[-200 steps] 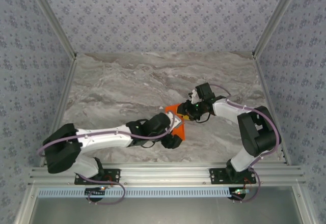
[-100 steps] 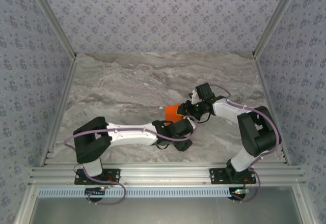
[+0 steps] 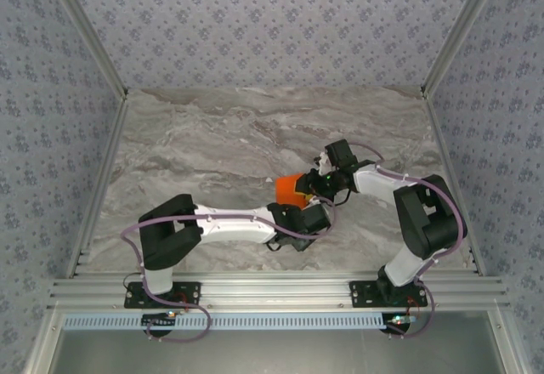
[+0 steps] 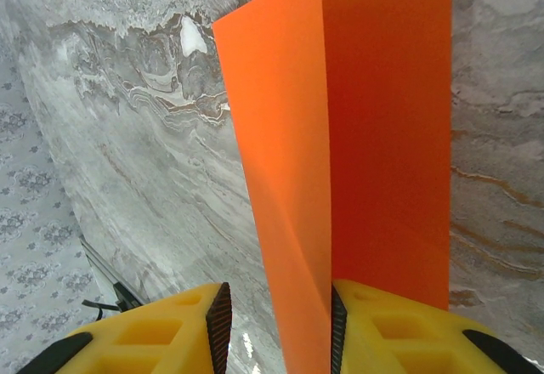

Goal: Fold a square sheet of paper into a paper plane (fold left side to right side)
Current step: Fold the triangle a second time at the center of the table.

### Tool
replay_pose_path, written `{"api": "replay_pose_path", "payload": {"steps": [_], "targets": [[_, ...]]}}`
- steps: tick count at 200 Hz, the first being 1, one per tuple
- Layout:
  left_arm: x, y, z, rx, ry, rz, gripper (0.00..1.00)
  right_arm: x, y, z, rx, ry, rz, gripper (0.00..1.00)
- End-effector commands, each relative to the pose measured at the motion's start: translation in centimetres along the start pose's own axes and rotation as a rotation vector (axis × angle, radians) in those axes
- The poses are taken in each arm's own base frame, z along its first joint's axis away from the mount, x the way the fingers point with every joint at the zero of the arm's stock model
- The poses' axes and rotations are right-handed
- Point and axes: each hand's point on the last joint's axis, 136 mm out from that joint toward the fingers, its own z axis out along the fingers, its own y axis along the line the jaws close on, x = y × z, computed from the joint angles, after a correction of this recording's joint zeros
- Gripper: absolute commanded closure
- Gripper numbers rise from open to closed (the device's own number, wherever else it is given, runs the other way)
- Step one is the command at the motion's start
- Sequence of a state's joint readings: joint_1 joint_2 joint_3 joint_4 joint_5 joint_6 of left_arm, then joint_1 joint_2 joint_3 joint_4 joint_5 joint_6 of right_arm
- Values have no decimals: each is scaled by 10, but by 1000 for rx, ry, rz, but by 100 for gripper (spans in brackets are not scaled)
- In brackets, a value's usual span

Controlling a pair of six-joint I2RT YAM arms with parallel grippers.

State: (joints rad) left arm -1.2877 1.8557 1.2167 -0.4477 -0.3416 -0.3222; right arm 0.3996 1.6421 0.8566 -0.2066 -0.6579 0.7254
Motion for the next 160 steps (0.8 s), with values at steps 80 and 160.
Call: {"api": "replay_pose_path", "payload": {"steps": [80, 160], "targets": [[-6, -1, -6, -8, -30, 19, 64, 1, 4, 3, 5, 24, -2, 64], [-7, -3, -9, 2, -44, 18, 83, 1, 3, 3, 16, 27, -5, 64]]}}
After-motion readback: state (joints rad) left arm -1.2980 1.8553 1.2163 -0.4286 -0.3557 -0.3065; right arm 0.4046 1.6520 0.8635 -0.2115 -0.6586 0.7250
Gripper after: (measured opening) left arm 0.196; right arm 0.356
